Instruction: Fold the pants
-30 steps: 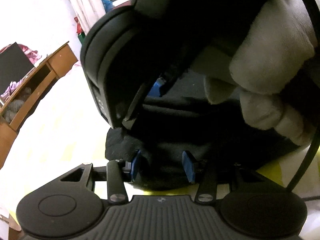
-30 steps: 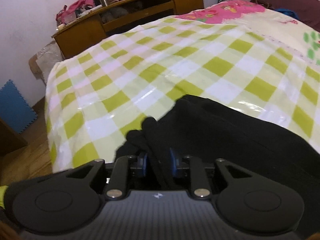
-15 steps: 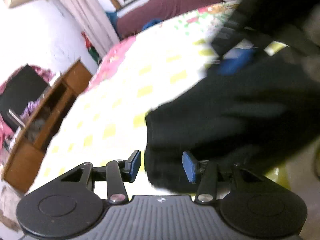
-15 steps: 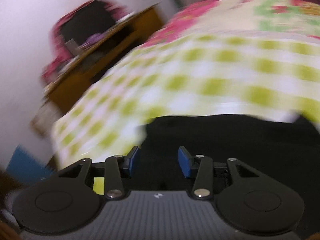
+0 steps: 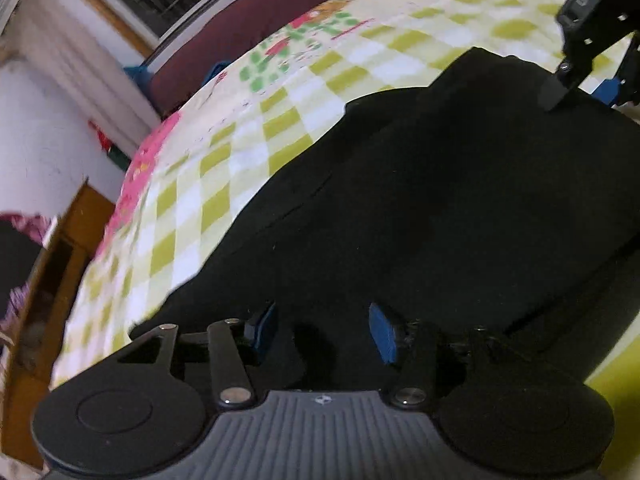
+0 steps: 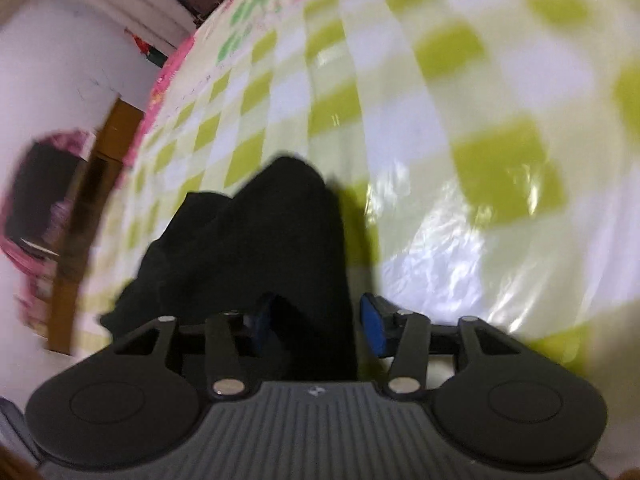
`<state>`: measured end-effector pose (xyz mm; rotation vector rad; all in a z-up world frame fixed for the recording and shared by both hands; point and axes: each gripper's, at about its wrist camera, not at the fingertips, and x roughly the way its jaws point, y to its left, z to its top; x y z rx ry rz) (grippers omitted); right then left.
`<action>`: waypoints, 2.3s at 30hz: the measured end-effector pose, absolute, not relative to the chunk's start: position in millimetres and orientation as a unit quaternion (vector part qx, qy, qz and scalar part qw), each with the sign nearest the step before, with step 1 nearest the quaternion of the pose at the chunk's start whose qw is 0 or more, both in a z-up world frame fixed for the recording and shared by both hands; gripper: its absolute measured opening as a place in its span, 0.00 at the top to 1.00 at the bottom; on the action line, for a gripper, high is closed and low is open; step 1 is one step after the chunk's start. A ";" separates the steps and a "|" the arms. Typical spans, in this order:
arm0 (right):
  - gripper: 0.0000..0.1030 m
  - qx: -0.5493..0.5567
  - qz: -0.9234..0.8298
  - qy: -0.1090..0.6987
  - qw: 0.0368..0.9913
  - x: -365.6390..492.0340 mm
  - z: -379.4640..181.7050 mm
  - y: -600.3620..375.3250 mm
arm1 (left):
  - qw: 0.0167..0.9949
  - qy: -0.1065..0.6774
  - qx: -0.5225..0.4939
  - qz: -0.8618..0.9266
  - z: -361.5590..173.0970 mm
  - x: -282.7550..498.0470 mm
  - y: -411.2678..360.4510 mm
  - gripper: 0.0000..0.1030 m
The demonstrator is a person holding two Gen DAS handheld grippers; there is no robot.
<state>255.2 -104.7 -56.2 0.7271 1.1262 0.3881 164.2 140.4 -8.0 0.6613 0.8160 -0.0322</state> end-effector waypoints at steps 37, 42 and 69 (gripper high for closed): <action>0.85 0.372 0.072 0.509 0.773 213.2 43.2 -212.8 | 0.881 0.364 0.276 -0.122 -0.2 167.5 7.4 0.34; 0.83 0.276 0.059 0.513 0.811 225.6 81.7 -144.6 | 0.895 0.352 0.255 -0.104 7.8 172.8 34.6 0.34; 0.57 0.128 0.022 0.588 0.798 270.1 26.9 88.5 | 0.920 0.341 0.130 -0.141 3.8 173.9 177.3 0.28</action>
